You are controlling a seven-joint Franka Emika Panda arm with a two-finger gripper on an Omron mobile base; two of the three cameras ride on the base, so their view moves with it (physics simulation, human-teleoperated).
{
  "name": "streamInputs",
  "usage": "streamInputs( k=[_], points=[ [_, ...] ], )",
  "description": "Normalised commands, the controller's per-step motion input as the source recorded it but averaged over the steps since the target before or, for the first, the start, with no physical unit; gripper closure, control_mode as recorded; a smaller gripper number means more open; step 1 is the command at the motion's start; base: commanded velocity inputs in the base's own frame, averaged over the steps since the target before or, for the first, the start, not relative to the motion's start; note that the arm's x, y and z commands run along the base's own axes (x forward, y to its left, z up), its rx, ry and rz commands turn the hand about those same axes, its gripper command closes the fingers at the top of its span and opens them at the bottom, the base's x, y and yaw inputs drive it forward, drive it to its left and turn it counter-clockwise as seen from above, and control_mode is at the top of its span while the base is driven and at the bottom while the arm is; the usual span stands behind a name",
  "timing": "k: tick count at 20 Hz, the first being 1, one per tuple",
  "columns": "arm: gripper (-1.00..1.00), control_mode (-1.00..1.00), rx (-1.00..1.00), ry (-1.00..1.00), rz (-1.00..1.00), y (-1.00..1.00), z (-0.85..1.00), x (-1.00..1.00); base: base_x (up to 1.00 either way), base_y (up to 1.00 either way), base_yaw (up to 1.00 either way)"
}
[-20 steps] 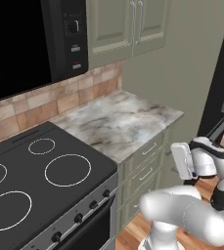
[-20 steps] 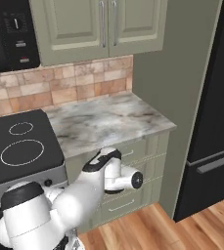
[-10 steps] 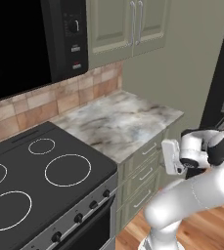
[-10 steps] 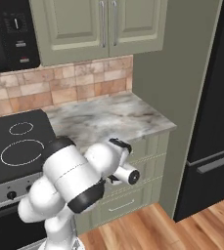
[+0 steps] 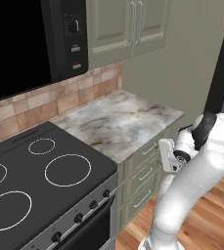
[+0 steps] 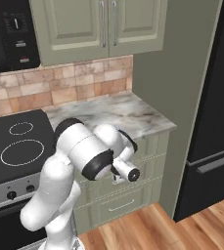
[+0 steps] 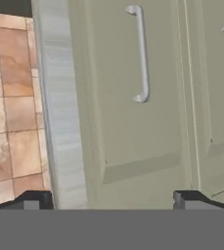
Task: Take a straw from the drawer in front and place it inside the glass cup on the dining counter.
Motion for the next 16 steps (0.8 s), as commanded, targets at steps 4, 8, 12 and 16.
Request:
streamInputs(
  k=[4, 8, 12, 16],
  points=[
    [-1.00, -1.00, 0.04, -0.03, -0.01, -0.33, -0.60, 0.37, 0.00, 0.00, 0.00],
    [-1.00, -1.00, 0.03, -0.05, -0.01, -0.24, -0.52, 0.42, 0.00, 0.00, 0.00],
    [-1.00, -1.00, 0.03, -0.07, 0.00, -0.21, -0.28, 0.51, 0.00, 0.00, 0.00],
    [-1.00, -1.00, 0.05, -0.08, 0.00, -0.15, -0.16, 0.54, 0.00, 0.00, 0.00]
  ],
)
